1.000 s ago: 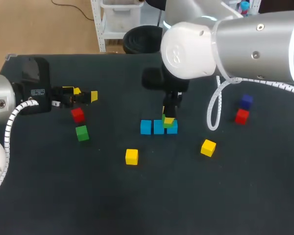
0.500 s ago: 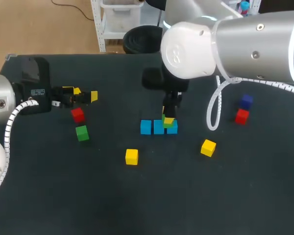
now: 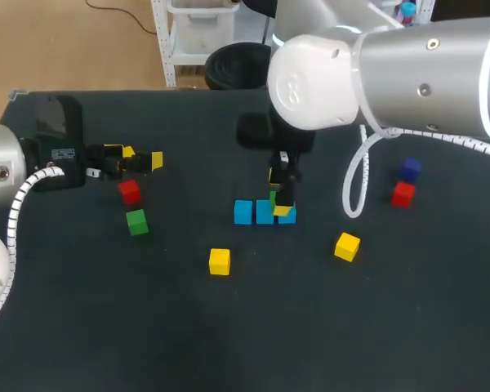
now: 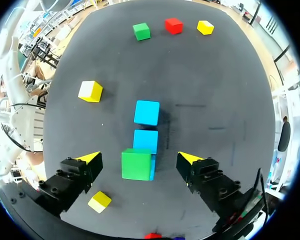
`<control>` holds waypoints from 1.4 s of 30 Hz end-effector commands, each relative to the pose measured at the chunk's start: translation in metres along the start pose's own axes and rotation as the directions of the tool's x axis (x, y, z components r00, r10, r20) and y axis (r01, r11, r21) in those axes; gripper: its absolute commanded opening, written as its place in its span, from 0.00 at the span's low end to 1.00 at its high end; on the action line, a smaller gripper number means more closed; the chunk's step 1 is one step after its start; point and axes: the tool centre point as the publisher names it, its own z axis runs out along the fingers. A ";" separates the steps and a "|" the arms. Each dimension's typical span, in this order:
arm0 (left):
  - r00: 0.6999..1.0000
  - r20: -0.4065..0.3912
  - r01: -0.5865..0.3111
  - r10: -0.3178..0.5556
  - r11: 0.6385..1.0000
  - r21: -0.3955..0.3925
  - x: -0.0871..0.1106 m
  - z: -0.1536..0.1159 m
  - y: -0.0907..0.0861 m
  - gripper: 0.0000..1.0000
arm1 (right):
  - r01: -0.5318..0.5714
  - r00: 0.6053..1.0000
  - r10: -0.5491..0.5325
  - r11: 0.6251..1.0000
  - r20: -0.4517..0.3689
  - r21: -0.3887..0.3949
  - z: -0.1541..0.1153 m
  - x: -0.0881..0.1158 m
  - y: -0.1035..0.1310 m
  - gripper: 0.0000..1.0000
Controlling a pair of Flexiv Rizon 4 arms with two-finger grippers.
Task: Place the blue cubes, place green cubes on the blue cubes, place the yellow cubes on the green cubes, then place the red cubes on the yellow cubes, and place purple cube on the red cubes.
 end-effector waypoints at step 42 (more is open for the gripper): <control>1.000 0.007 -0.001 0.001 1.000 0.007 0.001 -0.001 0.002 1.00 | 0.002 0.999 -0.002 1.000 -0.034 0.015 0.007 0.002 -0.008 0.71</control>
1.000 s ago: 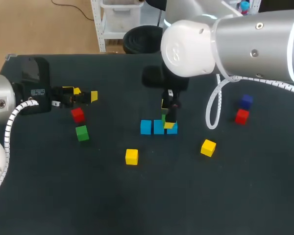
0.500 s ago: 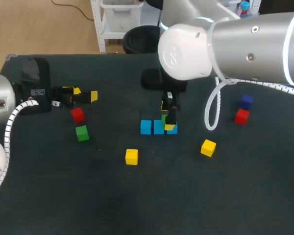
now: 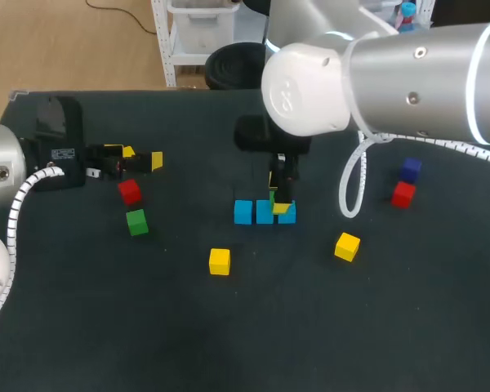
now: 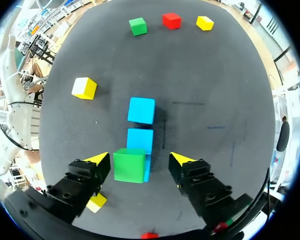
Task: Place the blue cubes, place green cubes on the blue cubes, place the yellow cubes on the green cubes, then place the red cubes on the yellow cubes, and place purple cube on the red cubes.
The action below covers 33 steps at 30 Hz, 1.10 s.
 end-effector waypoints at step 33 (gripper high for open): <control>1.000 0.007 -0.001 0.001 1.000 0.007 0.001 -0.001 0.002 1.00 | -0.052 0.998 0.052 0.999 0.046 -0.010 -0.005 -0.002 -0.003 1.00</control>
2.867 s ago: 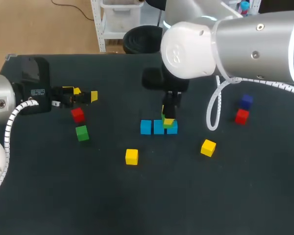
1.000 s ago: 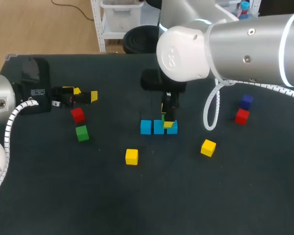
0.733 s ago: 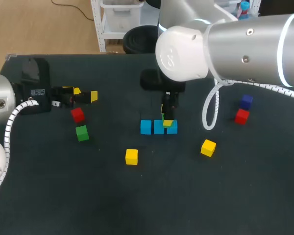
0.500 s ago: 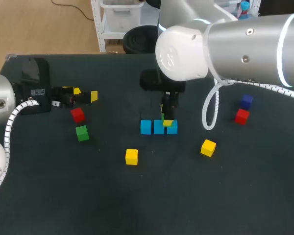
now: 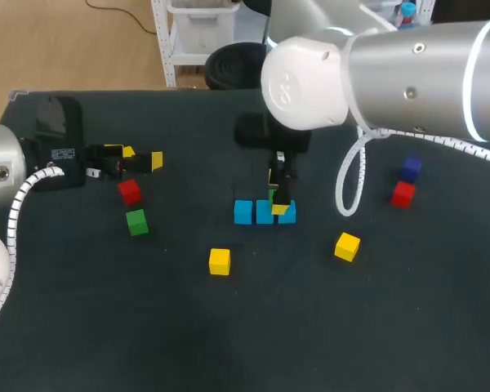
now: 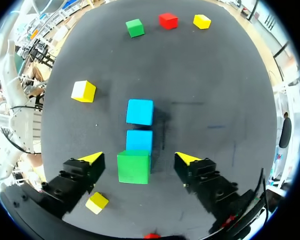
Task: Place the blue cubes, place green cubes on the blue cubes, place the yellow cubes on the green cubes, then place the red cubes on the yellow cubes, and place purple cube on the red cubes.
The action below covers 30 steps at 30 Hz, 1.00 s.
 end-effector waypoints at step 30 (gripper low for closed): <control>1.000 0.007 -0.001 0.001 1.000 0.007 0.001 -0.001 0.002 1.00 | -0.529 0.603 0.167 0.816 0.780 0.234 -0.144 0.053 -0.004 1.00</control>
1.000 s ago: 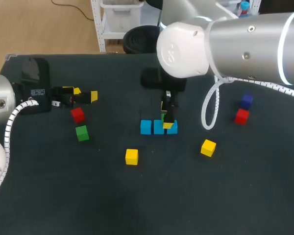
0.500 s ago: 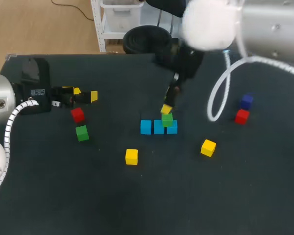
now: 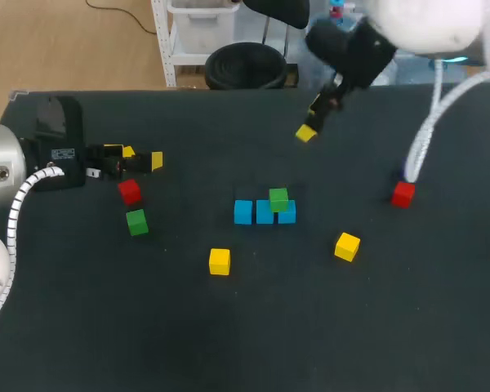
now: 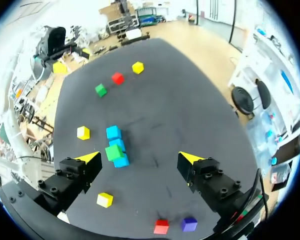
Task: Place the blue cubes, place green cubes on the blue cubes, place the yellow cubes on the green cubes, then place the red cubes on the yellow cubes, and place purple cube on the red cubes.
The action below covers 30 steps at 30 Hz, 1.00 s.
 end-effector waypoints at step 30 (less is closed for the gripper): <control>1.000 0.007 -0.001 0.001 1.000 0.007 0.001 -0.001 0.002 1.00 | -0.257 0.743 -0.162 0.827 0.650 0.500 -0.079 0.061 0.027 1.00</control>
